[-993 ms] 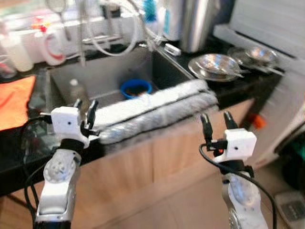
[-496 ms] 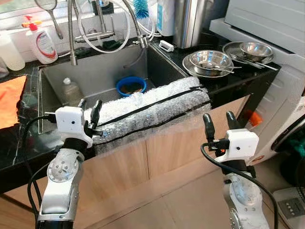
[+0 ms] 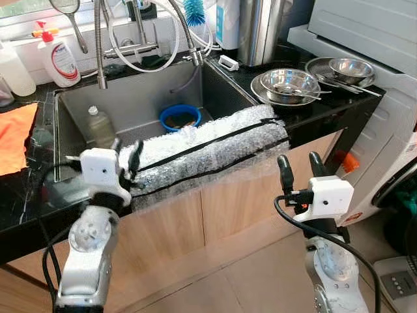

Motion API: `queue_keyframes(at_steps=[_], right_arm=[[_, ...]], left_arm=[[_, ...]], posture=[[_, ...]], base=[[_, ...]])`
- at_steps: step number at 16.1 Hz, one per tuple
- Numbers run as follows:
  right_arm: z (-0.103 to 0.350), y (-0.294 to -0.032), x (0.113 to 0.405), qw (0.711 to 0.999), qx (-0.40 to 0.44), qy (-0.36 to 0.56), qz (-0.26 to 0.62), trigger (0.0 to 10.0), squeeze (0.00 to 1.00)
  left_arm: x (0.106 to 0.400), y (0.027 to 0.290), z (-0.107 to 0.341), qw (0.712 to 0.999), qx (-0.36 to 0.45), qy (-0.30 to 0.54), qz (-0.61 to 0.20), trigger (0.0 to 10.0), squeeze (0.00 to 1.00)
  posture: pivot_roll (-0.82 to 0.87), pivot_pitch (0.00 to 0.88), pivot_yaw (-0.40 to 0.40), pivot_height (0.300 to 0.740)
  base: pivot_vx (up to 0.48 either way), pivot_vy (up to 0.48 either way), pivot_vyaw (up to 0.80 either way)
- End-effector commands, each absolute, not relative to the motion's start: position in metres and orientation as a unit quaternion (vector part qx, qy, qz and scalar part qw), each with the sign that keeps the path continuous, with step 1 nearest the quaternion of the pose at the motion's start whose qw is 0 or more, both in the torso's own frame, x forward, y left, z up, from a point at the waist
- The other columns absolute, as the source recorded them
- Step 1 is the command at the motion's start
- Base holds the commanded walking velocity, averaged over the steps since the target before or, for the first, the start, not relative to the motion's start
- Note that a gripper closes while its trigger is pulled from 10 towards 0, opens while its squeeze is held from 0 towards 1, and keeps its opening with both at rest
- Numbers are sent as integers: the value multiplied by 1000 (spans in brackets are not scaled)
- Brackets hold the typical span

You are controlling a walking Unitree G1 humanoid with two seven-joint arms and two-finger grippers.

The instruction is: Kitchen organization

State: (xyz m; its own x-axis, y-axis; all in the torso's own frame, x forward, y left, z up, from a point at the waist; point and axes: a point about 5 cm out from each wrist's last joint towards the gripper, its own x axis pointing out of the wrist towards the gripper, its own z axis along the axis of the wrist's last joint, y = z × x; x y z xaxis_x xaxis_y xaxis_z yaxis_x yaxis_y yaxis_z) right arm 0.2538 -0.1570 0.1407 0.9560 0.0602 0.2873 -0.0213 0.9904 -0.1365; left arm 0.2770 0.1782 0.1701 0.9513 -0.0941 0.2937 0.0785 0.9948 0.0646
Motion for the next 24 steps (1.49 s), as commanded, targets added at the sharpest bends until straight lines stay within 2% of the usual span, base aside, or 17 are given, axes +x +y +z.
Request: queue_keyframes(at_steps=[1,5,19,24], right_arm=[[146,-155,254,985,-67,-159,24,10000,0],[146,-154,254,984,-67,-160,27,10000,0],[145,-155,252,985,-63,-156,24,10000,0],[145,-155,252,985,-63,-156,24,10000,0]], left_arm=[[275,178,172,987,27,-154,-45,10000,0],[274,179,169,987,26,-150,-42,10000,0],[276,174,171,986,28,-156,-53,10000,0],[277,175,171,986,30,-155,-51,10000,0]], posture=[[-96,14,56,740],[-98,4,57,740],[-98,14,59,740],[-96,19,57,740]], base=[[0,0,0],[61,0,0],[304,0,0],[0,0,0]])
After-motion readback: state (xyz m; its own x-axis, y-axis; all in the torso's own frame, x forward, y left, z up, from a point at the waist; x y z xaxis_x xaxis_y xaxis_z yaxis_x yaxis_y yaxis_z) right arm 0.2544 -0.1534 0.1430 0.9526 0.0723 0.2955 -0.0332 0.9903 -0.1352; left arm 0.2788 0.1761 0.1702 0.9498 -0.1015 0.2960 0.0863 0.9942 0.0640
